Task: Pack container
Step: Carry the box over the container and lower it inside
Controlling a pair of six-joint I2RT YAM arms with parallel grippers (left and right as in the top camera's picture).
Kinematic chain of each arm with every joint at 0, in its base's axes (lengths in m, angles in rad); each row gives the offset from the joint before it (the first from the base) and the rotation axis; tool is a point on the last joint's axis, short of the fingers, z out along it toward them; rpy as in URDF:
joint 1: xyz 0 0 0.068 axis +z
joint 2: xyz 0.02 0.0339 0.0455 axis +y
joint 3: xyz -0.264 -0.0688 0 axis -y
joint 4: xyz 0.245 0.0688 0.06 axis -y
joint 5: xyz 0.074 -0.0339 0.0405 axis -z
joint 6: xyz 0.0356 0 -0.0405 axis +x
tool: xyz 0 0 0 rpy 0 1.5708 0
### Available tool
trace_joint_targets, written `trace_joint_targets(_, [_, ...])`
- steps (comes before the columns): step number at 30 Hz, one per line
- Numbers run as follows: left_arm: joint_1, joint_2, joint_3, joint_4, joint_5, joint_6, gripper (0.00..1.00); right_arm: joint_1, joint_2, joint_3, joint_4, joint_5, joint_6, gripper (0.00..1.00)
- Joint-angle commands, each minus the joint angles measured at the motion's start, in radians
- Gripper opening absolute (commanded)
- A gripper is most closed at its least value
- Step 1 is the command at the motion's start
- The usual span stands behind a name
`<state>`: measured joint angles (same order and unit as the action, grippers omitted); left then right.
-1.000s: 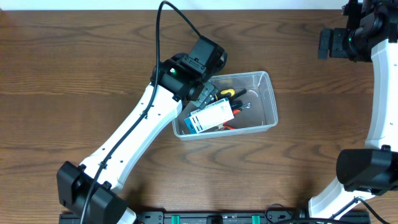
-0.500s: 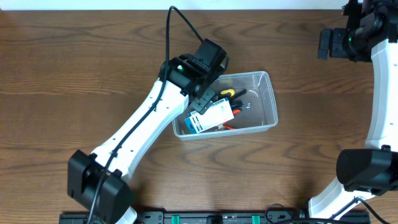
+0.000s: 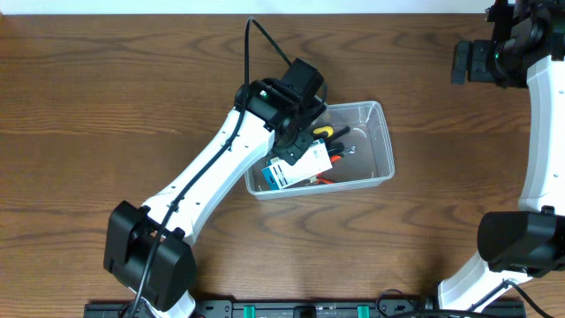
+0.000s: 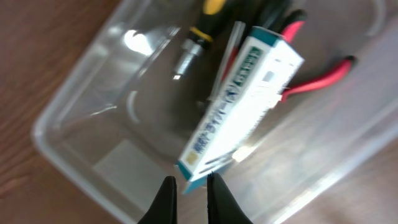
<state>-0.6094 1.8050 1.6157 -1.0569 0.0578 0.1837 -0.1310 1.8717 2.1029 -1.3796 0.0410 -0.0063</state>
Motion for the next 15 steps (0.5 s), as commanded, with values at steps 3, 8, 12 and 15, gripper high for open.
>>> trace_joint_targets(3, [-0.01,0.008,-0.006,-0.033,0.118,-0.002,0.06,0.001,-0.006,0.006,-0.001,0.0,0.017,0.99])
trace_joint_targets(8, [-0.05,0.008,-0.012,-0.05,0.118,-0.002,0.06,0.001,-0.006,0.006,-0.001,0.0,0.017,0.99])
trace_joint_targets(12, [-0.092,0.008,-0.031,-0.036,0.117,-0.002,0.06,0.001,-0.006,0.006,-0.001,0.0,0.017,0.99])
trace_joint_targets(15, [-0.12,0.008,-0.055,-0.017,0.114,-0.002,0.06,0.001,-0.006,0.006,-0.001,0.0,0.017,0.99])
